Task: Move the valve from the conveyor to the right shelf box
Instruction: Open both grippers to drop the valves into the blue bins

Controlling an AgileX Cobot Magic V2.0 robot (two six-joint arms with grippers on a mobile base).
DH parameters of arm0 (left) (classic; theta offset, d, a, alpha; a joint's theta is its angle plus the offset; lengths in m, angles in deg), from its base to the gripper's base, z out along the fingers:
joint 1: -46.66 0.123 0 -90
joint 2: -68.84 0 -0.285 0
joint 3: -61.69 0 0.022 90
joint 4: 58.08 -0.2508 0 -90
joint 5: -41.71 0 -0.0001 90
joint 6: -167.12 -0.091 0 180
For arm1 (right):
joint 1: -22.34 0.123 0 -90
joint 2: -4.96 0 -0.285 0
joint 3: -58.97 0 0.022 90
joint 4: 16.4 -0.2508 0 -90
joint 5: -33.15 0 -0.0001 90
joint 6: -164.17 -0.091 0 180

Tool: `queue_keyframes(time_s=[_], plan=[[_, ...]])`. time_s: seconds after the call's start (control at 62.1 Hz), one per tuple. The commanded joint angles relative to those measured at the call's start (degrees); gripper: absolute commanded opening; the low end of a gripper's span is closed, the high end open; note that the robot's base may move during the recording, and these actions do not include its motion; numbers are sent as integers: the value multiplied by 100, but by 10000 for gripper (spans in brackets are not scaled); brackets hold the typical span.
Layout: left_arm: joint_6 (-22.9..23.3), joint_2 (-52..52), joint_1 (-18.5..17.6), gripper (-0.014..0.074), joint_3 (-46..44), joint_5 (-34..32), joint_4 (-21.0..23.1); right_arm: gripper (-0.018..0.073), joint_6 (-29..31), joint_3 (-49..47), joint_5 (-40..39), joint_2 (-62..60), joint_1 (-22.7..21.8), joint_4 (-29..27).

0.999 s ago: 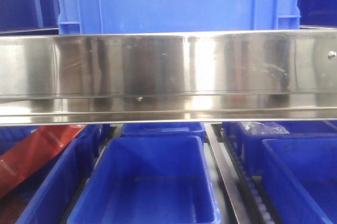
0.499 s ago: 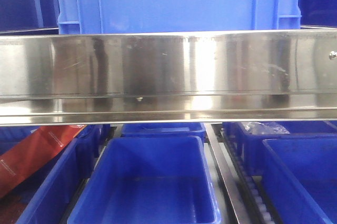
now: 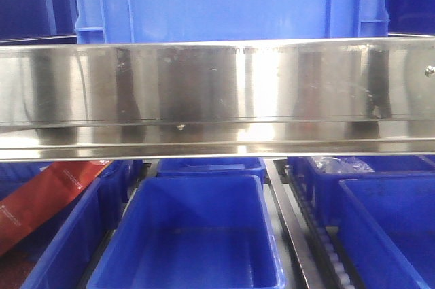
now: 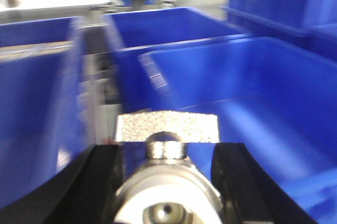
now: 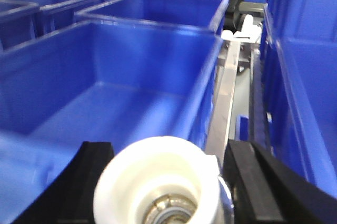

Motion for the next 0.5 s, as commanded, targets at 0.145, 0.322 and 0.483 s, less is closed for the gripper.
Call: queue_keyframes(time_s=[0.145,0.322,0.483], plan=[[23,1368,-970,-111,-1212,-459,66,-150,32,-1256,-747,1127,311,3],[23,2461,-1345,-111,-1821,-870,66,-150,32,-2114,-811,2028,593,3],[23,3185,-1506,-111,-2163,-922,66,-150,32,-2489,-868,2726,875,-21]])
